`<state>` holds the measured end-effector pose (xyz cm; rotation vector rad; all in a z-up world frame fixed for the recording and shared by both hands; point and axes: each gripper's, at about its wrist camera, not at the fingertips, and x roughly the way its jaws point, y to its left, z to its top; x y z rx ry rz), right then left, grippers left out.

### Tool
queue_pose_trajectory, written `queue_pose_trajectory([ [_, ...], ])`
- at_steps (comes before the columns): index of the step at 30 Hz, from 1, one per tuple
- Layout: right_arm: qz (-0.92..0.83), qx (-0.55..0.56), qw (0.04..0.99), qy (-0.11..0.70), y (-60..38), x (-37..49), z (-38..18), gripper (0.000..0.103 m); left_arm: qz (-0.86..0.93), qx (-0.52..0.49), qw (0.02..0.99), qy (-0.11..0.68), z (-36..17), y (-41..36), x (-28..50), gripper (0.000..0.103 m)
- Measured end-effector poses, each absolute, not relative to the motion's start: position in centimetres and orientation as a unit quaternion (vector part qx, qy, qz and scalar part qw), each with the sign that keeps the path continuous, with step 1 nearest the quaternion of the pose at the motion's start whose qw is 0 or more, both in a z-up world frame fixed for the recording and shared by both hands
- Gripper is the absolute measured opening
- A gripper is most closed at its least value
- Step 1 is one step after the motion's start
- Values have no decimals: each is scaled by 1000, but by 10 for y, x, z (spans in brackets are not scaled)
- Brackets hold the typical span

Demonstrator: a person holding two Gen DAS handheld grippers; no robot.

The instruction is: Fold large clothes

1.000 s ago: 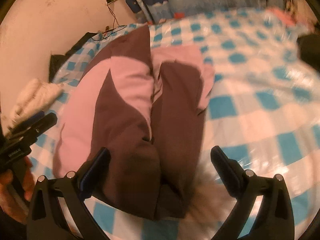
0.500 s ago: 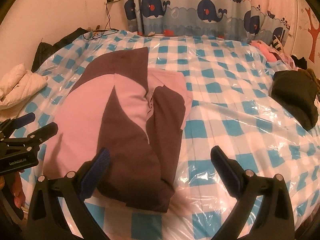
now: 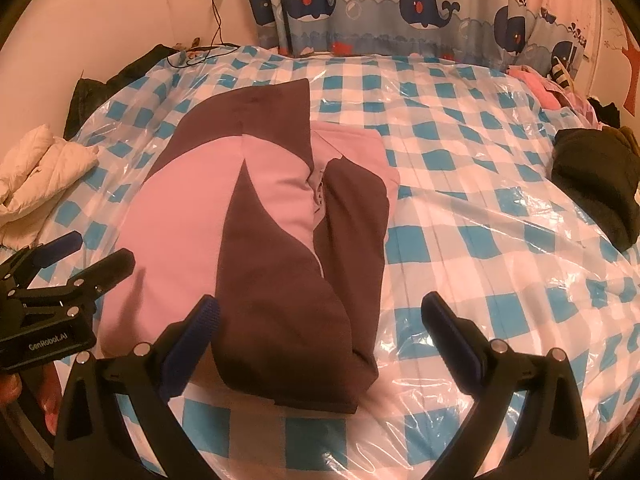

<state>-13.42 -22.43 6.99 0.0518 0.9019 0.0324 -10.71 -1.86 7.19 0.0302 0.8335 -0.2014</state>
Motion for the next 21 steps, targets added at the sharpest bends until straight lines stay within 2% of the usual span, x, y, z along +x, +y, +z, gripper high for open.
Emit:
queue_pose_trajectory([
  [21, 24, 17, 897, 442, -213, -130, 71, 96, -97, 12, 909, 405, 74, -21, -105, 95],
])
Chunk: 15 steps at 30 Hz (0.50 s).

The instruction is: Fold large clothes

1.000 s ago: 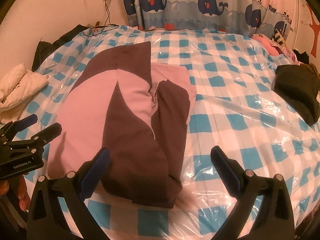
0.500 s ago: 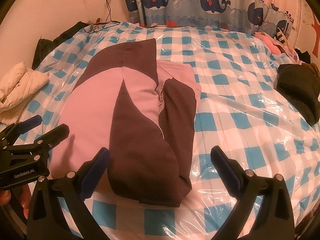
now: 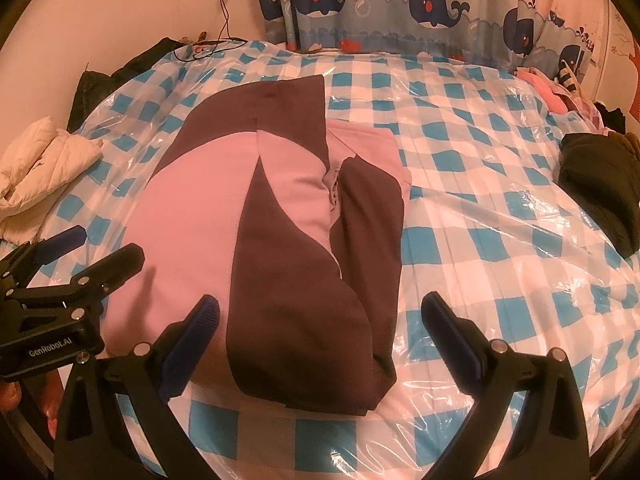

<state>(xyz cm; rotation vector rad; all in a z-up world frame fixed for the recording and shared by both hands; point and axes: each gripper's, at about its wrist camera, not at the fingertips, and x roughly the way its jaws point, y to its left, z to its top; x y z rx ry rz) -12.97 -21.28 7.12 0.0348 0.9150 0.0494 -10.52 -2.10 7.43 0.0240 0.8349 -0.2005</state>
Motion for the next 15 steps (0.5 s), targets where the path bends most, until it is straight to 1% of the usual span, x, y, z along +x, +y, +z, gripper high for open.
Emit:
queue_pose_trajectory([
  [15, 30, 17, 895, 445, -212, -127, 68, 96, -97, 12, 909, 405, 74, -21, -105, 95],
])
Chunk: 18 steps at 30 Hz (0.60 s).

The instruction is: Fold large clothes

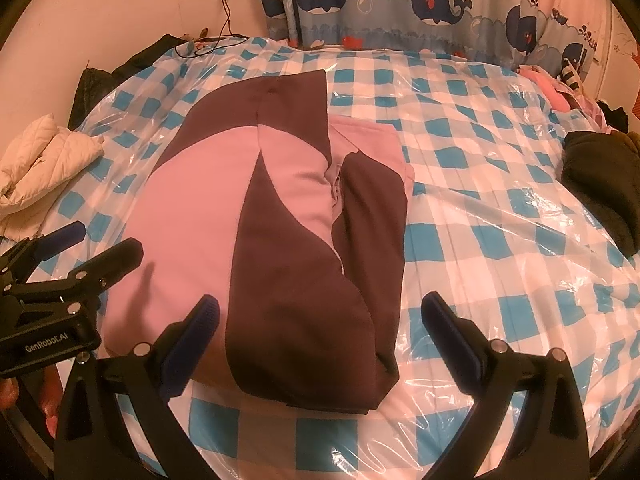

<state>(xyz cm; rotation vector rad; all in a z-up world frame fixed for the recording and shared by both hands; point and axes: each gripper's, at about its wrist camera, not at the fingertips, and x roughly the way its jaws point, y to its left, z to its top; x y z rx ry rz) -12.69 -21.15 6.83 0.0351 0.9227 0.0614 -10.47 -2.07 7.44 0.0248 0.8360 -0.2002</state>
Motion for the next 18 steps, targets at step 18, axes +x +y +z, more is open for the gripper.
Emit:
queue_pose_trajectory([
  [18, 37, 16, 894, 446, -214, -124, 66, 96, -97, 12, 908, 409, 74, -17, -103, 95],
])
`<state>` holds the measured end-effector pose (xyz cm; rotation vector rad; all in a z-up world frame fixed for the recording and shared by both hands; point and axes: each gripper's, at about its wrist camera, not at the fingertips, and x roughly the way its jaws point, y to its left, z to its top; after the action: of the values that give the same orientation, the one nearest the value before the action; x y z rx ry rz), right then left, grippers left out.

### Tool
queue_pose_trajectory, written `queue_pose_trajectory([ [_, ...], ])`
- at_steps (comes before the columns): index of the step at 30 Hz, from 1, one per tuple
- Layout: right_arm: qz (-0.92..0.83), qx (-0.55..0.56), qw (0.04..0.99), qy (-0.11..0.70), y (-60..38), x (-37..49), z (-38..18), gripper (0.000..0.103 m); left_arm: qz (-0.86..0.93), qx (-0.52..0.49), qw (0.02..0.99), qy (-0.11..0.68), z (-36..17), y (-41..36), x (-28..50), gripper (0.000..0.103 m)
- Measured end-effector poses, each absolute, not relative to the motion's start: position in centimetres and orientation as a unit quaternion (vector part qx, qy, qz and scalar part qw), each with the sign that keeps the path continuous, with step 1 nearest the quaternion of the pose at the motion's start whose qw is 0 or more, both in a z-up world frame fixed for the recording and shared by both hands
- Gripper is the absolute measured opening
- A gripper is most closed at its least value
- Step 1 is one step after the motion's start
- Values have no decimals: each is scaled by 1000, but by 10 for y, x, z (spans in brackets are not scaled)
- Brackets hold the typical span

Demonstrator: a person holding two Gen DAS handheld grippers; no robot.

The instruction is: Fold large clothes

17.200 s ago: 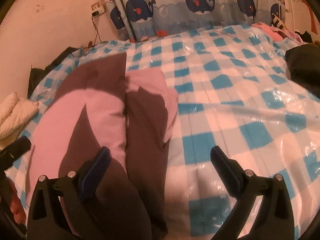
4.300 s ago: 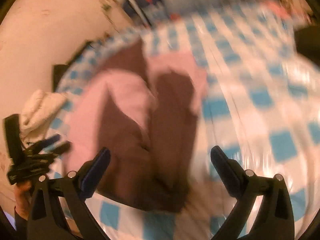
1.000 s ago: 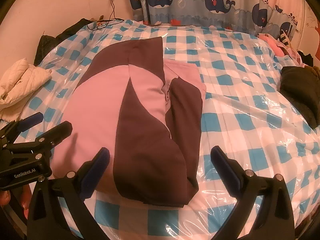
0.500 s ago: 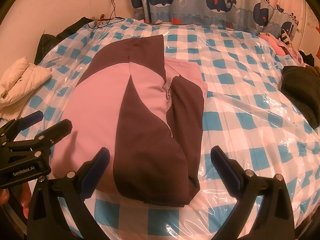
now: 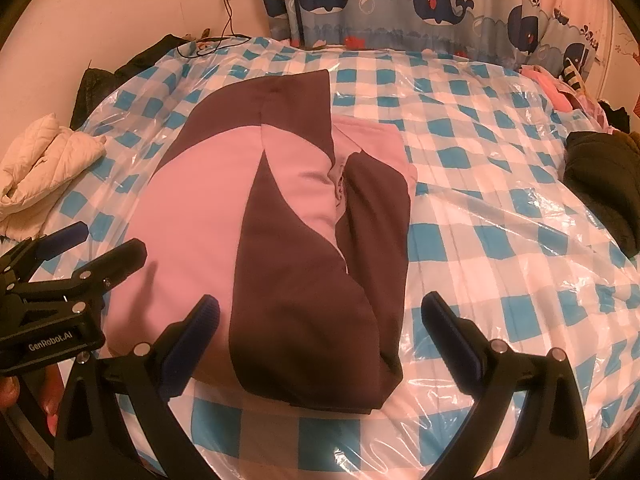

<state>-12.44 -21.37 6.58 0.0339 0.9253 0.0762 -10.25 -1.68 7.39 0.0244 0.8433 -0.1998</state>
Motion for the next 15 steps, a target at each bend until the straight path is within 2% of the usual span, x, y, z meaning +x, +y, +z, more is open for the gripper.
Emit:
queue_pose_trajectory([
  [15, 38, 16, 894, 446, -214, -124, 66, 96, -96, 12, 908, 407, 74, -13, -102, 95],
])
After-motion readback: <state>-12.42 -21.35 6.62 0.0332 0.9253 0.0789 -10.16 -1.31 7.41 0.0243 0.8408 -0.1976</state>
